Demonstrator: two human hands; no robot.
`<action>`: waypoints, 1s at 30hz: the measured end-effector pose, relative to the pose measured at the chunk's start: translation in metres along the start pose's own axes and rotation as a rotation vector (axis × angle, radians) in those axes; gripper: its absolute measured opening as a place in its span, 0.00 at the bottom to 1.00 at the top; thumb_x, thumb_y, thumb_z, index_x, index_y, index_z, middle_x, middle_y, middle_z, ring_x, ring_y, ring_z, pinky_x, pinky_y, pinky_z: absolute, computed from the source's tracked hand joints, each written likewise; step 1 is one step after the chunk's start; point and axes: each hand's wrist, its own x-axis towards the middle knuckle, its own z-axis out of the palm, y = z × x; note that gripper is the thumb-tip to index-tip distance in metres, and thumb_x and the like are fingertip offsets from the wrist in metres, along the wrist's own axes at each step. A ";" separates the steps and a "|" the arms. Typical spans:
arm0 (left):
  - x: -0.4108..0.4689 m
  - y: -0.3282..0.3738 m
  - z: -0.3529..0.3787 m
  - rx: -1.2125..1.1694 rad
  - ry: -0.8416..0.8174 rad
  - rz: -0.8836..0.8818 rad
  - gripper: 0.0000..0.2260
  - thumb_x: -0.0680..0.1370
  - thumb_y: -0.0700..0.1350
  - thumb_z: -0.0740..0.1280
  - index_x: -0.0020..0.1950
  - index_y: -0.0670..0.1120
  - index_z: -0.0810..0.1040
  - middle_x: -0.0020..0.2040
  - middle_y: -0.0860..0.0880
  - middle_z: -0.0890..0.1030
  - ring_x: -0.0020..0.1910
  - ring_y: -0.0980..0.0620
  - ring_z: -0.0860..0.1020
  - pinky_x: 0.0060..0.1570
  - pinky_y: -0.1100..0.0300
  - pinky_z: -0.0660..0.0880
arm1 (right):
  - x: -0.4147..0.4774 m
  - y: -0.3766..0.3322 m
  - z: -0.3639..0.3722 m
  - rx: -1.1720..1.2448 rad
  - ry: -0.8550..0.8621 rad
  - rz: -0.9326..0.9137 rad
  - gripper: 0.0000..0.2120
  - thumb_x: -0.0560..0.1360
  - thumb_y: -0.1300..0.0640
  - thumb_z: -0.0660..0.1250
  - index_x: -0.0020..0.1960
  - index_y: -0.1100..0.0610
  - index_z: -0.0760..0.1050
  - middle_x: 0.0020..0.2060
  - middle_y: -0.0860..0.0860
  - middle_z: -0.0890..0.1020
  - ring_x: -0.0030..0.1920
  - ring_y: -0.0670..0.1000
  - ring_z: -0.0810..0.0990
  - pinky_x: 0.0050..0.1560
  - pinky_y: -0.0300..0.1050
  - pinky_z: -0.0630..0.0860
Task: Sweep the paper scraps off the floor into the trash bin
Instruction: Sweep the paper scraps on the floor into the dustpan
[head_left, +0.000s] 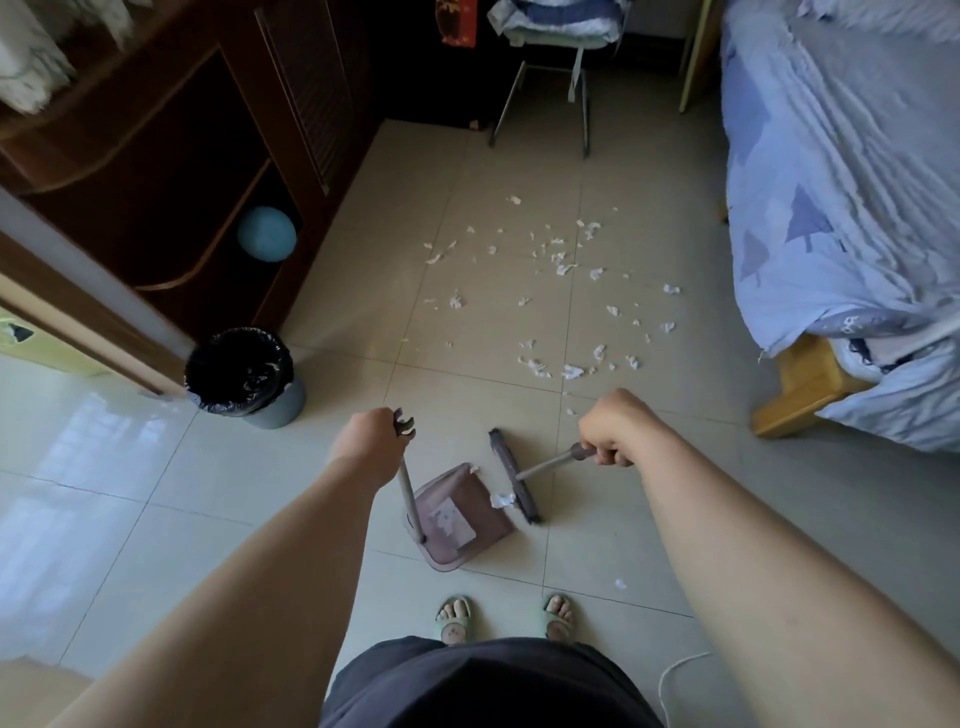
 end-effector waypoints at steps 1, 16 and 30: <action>-0.001 -0.001 0.000 -0.006 0.003 -0.014 0.07 0.77 0.43 0.66 0.50 0.40 0.76 0.51 0.41 0.81 0.49 0.41 0.78 0.46 0.55 0.74 | -0.003 -0.004 0.002 0.036 -0.013 0.006 0.07 0.70 0.66 0.61 0.39 0.64 0.79 0.22 0.56 0.76 0.16 0.49 0.67 0.21 0.33 0.60; -0.005 -0.040 -0.005 -0.078 0.038 -0.076 0.09 0.78 0.43 0.65 0.50 0.37 0.76 0.49 0.39 0.80 0.48 0.39 0.78 0.43 0.56 0.72 | -0.037 -0.041 0.008 -0.129 0.216 -0.136 0.08 0.69 0.60 0.69 0.34 0.59 0.72 0.18 0.51 0.75 0.17 0.49 0.70 0.24 0.34 0.64; 0.017 -0.032 -0.020 -0.062 0.052 -0.063 0.12 0.79 0.46 0.63 0.51 0.36 0.76 0.48 0.38 0.80 0.47 0.38 0.78 0.39 0.58 0.70 | -0.032 -0.050 0.014 -0.280 0.290 -0.174 0.12 0.69 0.56 0.71 0.34 0.57 0.68 0.27 0.51 0.76 0.26 0.49 0.72 0.27 0.37 0.64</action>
